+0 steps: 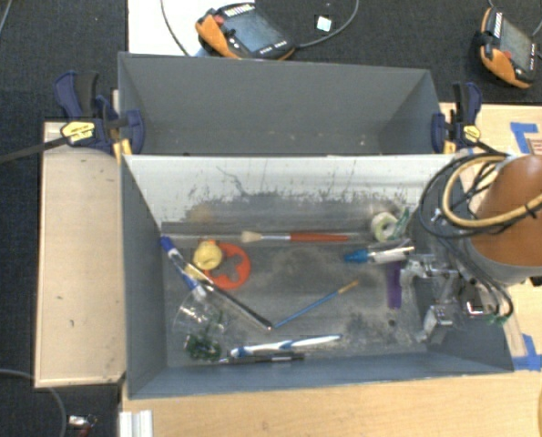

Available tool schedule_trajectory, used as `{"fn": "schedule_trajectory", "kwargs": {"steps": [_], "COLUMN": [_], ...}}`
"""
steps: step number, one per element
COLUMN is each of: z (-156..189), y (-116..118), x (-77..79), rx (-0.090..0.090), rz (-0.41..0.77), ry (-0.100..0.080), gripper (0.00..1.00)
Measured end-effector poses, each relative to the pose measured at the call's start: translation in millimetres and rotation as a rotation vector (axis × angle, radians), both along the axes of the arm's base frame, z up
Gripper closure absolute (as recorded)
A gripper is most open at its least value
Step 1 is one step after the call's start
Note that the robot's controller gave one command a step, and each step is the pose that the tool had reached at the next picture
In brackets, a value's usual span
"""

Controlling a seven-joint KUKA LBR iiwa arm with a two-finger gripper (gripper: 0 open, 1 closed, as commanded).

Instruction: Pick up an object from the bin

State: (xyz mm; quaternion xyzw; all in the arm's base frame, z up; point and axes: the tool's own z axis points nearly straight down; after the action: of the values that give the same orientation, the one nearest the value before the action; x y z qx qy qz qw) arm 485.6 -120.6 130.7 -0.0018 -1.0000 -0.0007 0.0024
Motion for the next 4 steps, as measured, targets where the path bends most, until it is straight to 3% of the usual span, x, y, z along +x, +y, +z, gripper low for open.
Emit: {"fn": "schedule_trajectory", "kwargs": {"steps": [1, 2, 3, 4], "z": [3.7, -46.8, -14.6, -30.4], "y": [0.2, 129.8, 121.5, 188.6], "x": [2.1, 35.0, 14.4, 18.3], "rx": [-0.002, -0.002, -0.004, 0.002], "rz": [0.006, 0.211, 0.146, 0.305], "ry": [-0.007, -0.010, -0.007, -0.007], "gripper": [0.00, 0.00, 0.00, 0.00]}}
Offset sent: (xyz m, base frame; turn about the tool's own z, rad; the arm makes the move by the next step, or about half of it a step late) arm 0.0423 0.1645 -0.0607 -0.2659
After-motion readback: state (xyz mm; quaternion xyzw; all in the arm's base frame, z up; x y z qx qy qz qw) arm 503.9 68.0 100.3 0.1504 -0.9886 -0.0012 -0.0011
